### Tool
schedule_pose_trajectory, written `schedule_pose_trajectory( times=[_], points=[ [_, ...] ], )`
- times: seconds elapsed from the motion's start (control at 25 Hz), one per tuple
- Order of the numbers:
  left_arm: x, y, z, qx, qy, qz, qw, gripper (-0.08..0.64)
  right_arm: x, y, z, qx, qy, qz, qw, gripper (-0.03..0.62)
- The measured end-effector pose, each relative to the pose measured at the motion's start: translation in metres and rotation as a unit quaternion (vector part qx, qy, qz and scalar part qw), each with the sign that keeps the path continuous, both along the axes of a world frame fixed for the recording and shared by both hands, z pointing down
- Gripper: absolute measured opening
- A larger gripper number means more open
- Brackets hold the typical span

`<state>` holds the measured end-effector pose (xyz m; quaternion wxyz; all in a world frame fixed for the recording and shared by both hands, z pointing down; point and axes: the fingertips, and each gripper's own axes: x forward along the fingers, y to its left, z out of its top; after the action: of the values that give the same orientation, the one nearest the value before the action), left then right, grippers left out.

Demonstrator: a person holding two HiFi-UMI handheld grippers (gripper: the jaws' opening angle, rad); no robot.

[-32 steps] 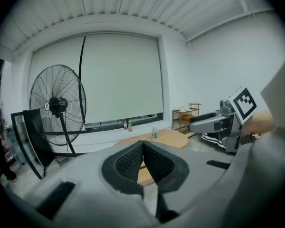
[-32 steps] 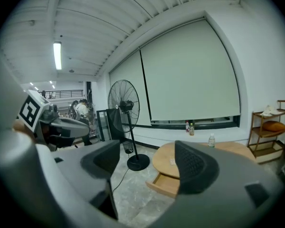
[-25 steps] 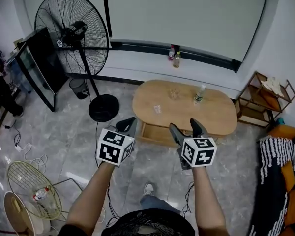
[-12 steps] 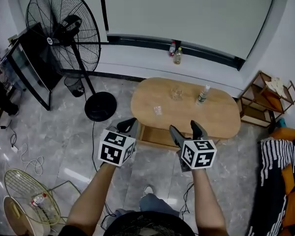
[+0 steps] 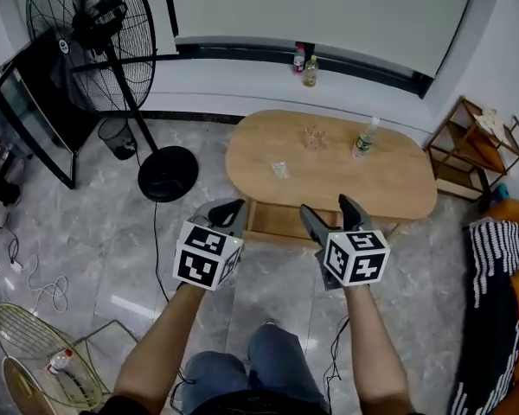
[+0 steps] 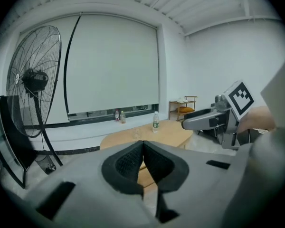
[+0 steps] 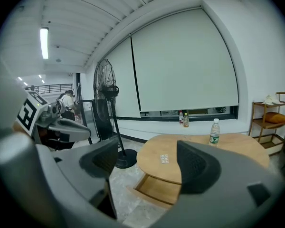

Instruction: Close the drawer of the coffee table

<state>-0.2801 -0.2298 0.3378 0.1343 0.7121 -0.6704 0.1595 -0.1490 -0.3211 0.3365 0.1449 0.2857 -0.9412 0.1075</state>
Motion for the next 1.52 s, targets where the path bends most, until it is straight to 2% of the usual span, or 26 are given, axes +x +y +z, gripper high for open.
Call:
schedule_pose_trajectory(
  times=[0.48,0.8,1.12,1.32,1.52],
  points=[
    [0.005,-0.009,0.176,0.002,-0.003,0.032,0.9995,0.003,-0.012,-0.002,0.162,0.008,-0.018,0.013,1.0,0.371],
    [0.0,-0.024,0.273,0.036,0.006,0.033,0.9988,0.003,-0.006,-0.005,0.256,0.037,-0.012,0.026,0.999,0.37],
    [0.008,-0.02,0.334,0.05,0.001,0.048,0.9976,0.003,0.002,0.009,0.331,0.024,-0.025,0.035,0.999,0.368],
    [0.016,-0.024,0.353,0.049,0.006,0.052,0.9974,0.003,0.008,0.012,0.363,0.002,-0.036,0.039,0.999,0.368],
    [0.022,-0.027,0.364,0.046,0.0,0.058,0.9972,0.003,0.015,0.007,0.392,-0.036,-0.07,0.052,0.996,0.368]
  ],
)
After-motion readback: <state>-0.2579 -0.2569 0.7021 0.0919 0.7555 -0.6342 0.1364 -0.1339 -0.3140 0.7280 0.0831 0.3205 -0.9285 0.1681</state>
